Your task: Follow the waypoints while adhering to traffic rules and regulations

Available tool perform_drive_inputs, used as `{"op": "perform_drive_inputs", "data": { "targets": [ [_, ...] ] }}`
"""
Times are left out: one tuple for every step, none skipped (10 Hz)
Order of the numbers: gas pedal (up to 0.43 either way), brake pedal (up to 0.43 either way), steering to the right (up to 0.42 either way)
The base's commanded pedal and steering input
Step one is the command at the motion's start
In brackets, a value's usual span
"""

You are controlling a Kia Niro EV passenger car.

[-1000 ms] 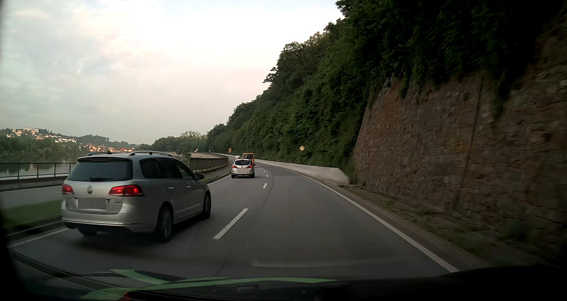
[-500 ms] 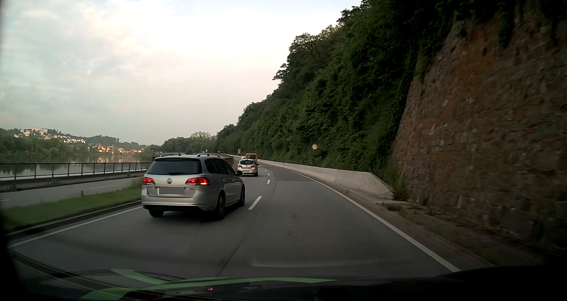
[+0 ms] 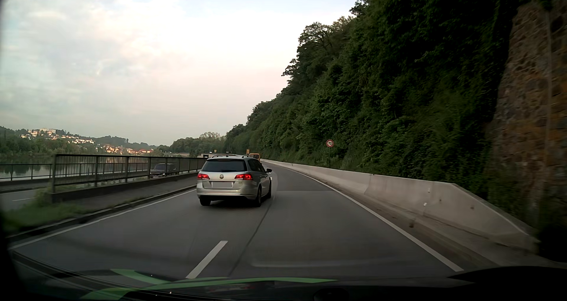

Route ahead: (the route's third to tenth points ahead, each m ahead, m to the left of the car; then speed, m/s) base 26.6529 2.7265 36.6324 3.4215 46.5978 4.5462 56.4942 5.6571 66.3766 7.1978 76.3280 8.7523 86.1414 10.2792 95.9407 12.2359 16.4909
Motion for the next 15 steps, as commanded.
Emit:
{"op": "perform_drive_inputs", "data": {
  "targets": [
    [0.11, 0.0, -0.018],
    [0.11, 0.0, -0.018],
    [0.11, 0.0, -0.017],
    [0.11, 0.0, -0.016],
    [0.11, 0.0, -0.015],
    [0.11, 0.0, -0.015],
    [0.11, 0.0, -0.015],
    [0.11, 0.0, -0.015],
    [0.11, 0.0, -0.015],
    [0.11, 0.0, -0.015],
    [0.11, 0.0, -0.015],
    [0.11, 0.0, -0.015],
    [0.11, 0.0, -0.015],
    [0.11, 0.0, -0.014],
    [0.11, 0.0, -0.015]
  ]
}}
